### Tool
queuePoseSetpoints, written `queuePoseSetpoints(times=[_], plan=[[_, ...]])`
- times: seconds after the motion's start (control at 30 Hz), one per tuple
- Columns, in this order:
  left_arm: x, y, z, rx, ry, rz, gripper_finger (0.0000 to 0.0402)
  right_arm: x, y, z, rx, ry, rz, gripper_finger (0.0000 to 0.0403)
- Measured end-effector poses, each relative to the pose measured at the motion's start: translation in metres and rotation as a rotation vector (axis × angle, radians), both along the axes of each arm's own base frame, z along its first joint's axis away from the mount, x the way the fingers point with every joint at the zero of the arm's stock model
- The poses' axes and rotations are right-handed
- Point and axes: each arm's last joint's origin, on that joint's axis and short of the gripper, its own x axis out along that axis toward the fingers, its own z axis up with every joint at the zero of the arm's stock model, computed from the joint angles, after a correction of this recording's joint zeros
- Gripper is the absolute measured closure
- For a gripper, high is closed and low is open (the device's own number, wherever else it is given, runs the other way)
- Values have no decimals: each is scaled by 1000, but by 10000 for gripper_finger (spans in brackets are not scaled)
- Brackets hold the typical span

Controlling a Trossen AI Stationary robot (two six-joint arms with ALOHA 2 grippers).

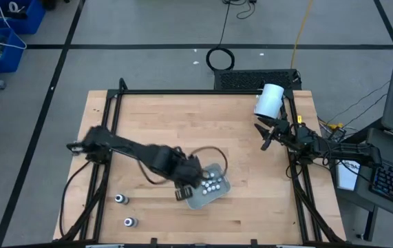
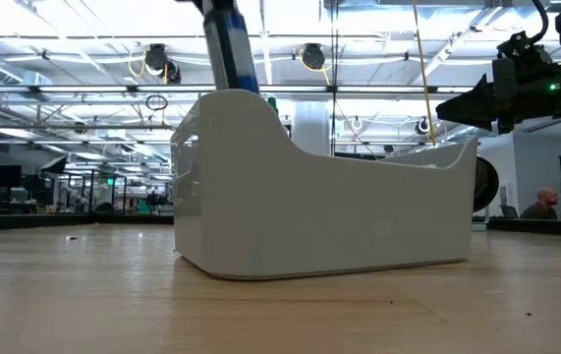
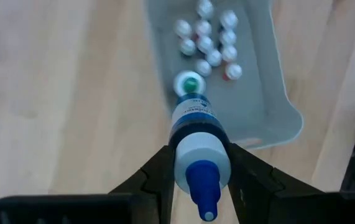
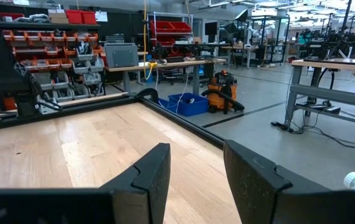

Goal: Pick & Place food coloring
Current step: Put the large blue food coloring bottle in the gray bin

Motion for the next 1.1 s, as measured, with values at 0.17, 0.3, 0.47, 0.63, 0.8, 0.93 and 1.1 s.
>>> queuePoseSetpoints(times=[0.17,0.3,0.47,0.63,0.8,0.93,1.1], plan=[[13,-8,-24,-33,120,-6,280,0,0,0,0,0,0,261],[13,-9,-28,-29,151,38,280,0,0,0,0,0,0,261],[12,-9,-32,-13,153,59,280,0,0,0,0,0,0,261],[13,-10,-46,-29,174,46,280,0,0,0,0,0,0,261],[16,-12,-54,-48,166,41,280,0,0,0,0,1,0,261],[17,-11,-62,-53,167,32,280,0,0,0,0,1,0,261],[19,-6,-75,-68,175,37,280,0,0,0,0,1,0,261]])
